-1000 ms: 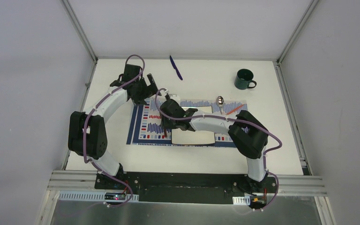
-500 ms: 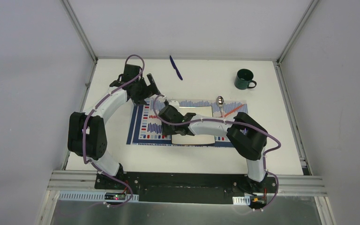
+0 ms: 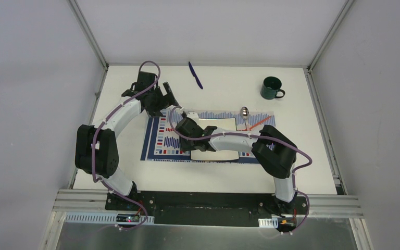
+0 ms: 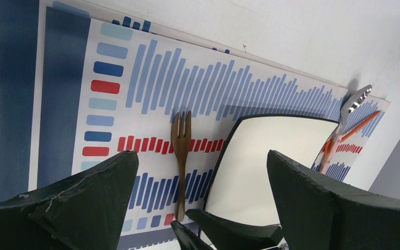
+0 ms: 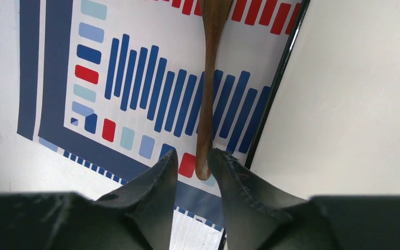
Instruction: Set the dinner table for one person
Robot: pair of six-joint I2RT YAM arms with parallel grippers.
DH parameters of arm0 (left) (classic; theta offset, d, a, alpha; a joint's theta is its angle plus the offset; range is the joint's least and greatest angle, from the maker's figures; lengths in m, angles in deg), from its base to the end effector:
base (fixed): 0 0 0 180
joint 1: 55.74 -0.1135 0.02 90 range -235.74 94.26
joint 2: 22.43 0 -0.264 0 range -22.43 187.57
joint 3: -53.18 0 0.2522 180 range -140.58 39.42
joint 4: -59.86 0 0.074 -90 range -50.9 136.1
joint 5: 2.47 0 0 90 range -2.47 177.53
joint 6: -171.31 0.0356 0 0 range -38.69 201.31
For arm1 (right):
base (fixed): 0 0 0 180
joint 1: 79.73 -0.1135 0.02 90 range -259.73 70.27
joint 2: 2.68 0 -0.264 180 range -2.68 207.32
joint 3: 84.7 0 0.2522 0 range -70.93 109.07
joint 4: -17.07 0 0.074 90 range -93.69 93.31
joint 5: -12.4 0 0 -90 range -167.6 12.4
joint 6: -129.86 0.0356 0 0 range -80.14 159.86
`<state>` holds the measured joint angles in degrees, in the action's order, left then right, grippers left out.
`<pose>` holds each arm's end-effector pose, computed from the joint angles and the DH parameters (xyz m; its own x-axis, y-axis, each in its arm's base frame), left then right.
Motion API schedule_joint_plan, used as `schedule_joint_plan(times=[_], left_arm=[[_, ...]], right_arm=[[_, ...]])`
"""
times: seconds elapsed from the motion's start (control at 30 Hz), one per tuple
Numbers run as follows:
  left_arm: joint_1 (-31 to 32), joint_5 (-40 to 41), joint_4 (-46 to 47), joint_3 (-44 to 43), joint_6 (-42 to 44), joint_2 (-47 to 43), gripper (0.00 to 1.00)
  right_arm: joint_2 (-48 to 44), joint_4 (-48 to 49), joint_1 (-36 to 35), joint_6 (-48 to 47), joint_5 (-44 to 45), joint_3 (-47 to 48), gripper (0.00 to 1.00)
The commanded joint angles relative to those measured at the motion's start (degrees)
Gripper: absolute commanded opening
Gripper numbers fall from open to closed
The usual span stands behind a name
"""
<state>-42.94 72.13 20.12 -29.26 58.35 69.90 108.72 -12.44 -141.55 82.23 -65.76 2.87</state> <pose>0.3386 -0.0866 0.2514 -0.8328 -0.1965 -0.5175 0.0613 0.8964 -0.4390 0.2010 0.3597 0.1701 -0.8223 -0.1382 -0.5520 -0.3393 0.8978 0.2808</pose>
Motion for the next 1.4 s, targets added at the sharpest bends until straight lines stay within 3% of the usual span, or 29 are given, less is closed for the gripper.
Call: schedule_joint_plan(times=[0.0, 0.13, 0.17, 0.2, 0.27, 0.3, 0.47, 0.67, 0.8, 0.93, 1.0, 1.27, 1.3, 1.37], left_arm=[[-0.7, -0.4, 1.0, 0.2, 0.0, -3.0, 0.99], [-0.7, -0.3, 0.9, 0.2, 0.1, -3.0, 0.99], [-0.7, -0.3, 1.0, 0.4, 0.1, -3.2, 0.99], [-0.8, -0.1, 1.0, 0.5, 0.2, -3.4, 0.99], [-0.8, 0.3, 1.3, 1.0, 0.2, -3.9, 0.99], [-0.8, 0.5, 1.8, 1.3, 0.0, -4.1, 0.99], [-0.8, 0.8, 3.4, 2.0, -0.4, -3.8, 0.99], [-0.8, -0.6, 11.9, 3.0, -2.1, -1.0, 0.99], [-0.8, -1.2, 14.5, -4.2, -1.4, 6.2, 0.99], [-0.8, -2.8, 13.9, -14.8, -1.5, 15.3, 0.94], [-0.7, -4.3, 13.9, -20.3, -1.4, 19.9, 0.78], [0.1, -9.6, 14.3, -38.3, -2.5, 35.8, 0.33], [0.2, -10.8, 15.4, -39.9, -3.4, 37.5, 0.34], [0.5, -12.6, 16.3, -43.5, -4.9, 40.8, 0.48]], right_arm=[[-2.0, 0.3, -0.6, -0.7, 3.2, 1.8, 0.30], [-2.6, -0.4, -0.2, -3.6, 6.1, 2.9, 0.06], [-3.3, -0.1, 0.2, -5.3, 6.4, 3.3, 0.05], [-4.1, 0.1, 0.7, -8.8, 6.8, 4.2, 0.13], [-5.3, -0.9, 2.8, -14.8, 8.7, 7.5, 0.41], [-4.8, -2.2, 5.1, -17.9, 7.7, 10.4, 0.46], [1.9, -5.4, 20.6, -23.2, -10.8, 27.6, 0.47], [18.1, -14.9, 29.6, -28.1, -11.4, 54.1, 0.46], [26.8, -23.3, 33.1, -26.9, -14.9, 66.2, 0.45], [18.7, -17.0, 33.4, -25.2, -15.6, 51.2, 0.44], [14.6, -13.2, 33.6, -24.7, -16.3, 42.9, 0.44], [4.0, -7.7, 33.7, -24.4, -17.8, 24.4, 0.44], [3.2, -7.1, 33.7, -24.0, -18.4, 23.2, 0.44], [1.7, -6.4, 33.7, -23.4, -18.4, 21.1, 0.44]])
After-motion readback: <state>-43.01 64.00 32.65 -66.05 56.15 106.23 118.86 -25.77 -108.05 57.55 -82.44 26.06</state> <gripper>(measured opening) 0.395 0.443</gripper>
